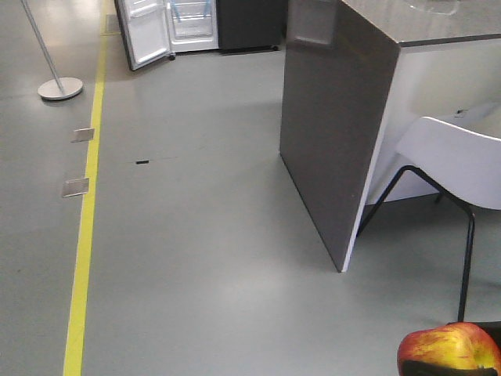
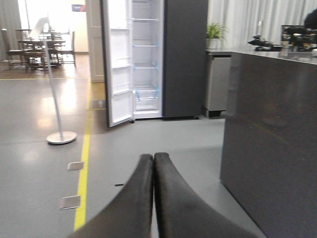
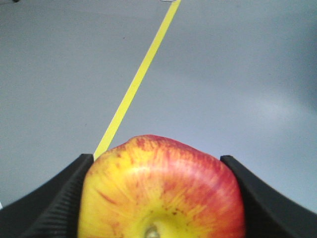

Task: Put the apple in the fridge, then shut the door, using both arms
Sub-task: 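Drive the base away from the counter toward the open refrigerator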

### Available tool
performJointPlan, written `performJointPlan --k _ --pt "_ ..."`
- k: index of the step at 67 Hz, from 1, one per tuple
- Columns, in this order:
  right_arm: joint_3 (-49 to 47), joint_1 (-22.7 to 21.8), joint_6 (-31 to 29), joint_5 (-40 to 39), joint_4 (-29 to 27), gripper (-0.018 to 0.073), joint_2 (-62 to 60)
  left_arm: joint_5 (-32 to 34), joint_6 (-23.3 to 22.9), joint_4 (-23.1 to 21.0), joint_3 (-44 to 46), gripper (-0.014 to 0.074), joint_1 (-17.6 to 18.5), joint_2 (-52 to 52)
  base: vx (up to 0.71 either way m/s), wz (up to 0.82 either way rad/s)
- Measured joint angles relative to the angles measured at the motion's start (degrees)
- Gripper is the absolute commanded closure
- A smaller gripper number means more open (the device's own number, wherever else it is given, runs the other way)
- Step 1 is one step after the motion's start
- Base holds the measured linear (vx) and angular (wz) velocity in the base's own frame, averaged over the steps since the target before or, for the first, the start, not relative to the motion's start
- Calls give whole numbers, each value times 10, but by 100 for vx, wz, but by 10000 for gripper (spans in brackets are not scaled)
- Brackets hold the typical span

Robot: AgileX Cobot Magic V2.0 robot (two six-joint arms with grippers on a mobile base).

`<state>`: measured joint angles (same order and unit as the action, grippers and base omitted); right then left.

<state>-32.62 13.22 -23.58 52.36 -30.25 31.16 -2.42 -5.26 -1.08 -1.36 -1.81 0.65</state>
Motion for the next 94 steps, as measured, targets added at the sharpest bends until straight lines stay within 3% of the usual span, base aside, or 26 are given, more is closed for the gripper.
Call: performJointPlan --k 94 --pt "0 2 0 0 0 475 0 0 0 0 0 603 0 0 10 22"
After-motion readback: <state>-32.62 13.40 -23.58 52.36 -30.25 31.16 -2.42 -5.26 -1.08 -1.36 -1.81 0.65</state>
